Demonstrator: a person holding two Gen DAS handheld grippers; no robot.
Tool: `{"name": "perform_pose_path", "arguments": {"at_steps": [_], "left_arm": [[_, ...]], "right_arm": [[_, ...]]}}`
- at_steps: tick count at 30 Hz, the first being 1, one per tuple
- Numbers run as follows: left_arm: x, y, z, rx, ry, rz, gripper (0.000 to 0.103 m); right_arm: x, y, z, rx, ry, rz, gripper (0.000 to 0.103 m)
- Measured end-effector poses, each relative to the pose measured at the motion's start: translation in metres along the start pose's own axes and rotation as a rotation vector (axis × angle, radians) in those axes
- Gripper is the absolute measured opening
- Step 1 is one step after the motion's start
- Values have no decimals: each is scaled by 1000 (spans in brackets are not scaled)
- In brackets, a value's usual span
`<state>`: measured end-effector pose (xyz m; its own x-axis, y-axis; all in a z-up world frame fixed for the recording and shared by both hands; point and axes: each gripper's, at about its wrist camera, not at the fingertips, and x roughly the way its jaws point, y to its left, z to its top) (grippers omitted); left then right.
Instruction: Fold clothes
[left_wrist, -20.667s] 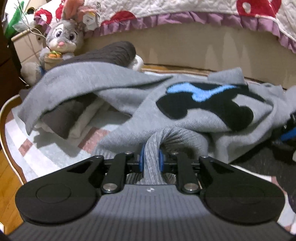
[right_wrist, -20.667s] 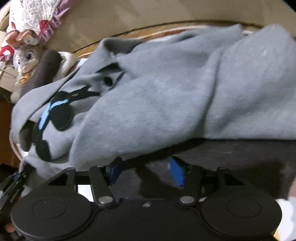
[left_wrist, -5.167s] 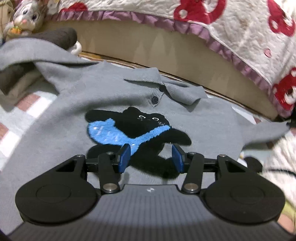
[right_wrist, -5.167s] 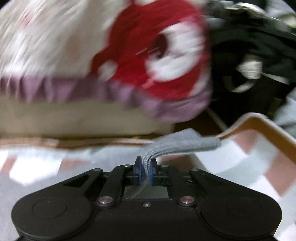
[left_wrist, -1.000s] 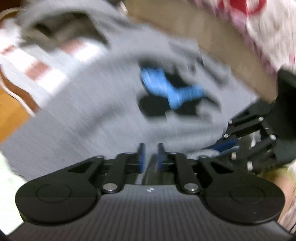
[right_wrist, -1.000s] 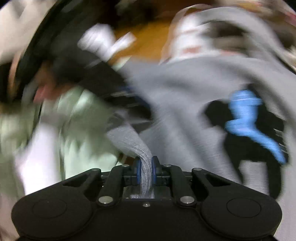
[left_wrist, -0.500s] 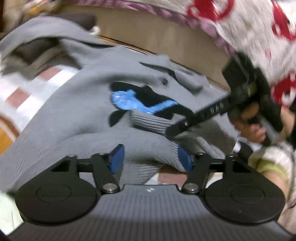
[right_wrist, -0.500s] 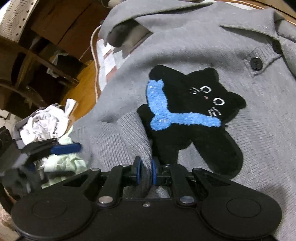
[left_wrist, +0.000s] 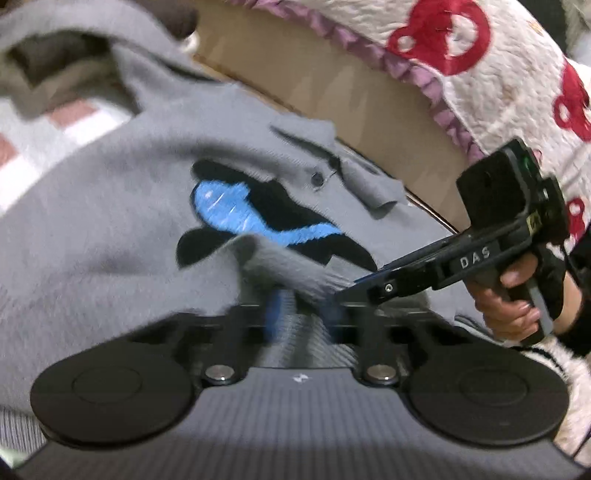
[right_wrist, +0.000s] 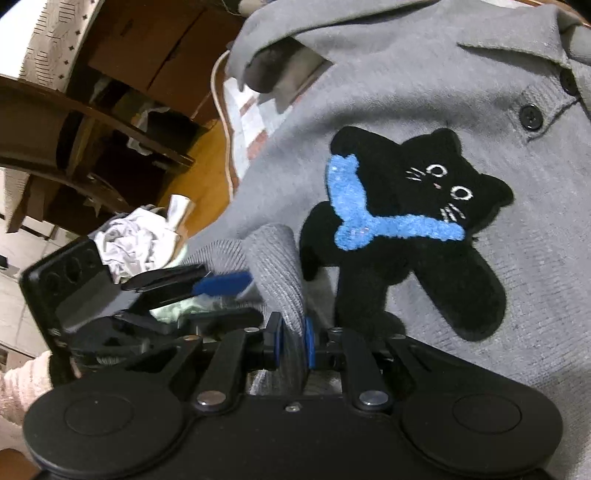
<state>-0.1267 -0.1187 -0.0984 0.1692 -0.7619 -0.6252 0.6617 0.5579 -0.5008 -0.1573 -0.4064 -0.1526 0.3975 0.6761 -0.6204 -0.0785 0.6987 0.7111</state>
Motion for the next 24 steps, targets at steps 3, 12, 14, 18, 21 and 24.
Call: {"name": "perform_pose_path", "arguments": {"at_steps": [3, 12, 14, 18, 21, 24], "left_arm": [[-9, -1, -3, -7, -7, 9, 2], [-1, -26, -9, 248, 19, 163, 21], [7, -21, -8, 251, 10, 135, 50], [22, -7, -2, 181, 25, 68, 60], [10, -4, 3, 109, 4, -23, 2], [-14, -6, 10, 30, -48, -92, 1]], "right_arm": [[1, -1, 0, -4, 6, -24, 17], [4, -13, 2, 56, 1, -91, 25], [4, -13, 2, 49, 6, -88, 25], [4, -9, 1, 22, 20, -73, 25], [3, -9, 1, 20, 26, -66, 25], [-9, -13, 3, 42, -11, -97, 28]]}}
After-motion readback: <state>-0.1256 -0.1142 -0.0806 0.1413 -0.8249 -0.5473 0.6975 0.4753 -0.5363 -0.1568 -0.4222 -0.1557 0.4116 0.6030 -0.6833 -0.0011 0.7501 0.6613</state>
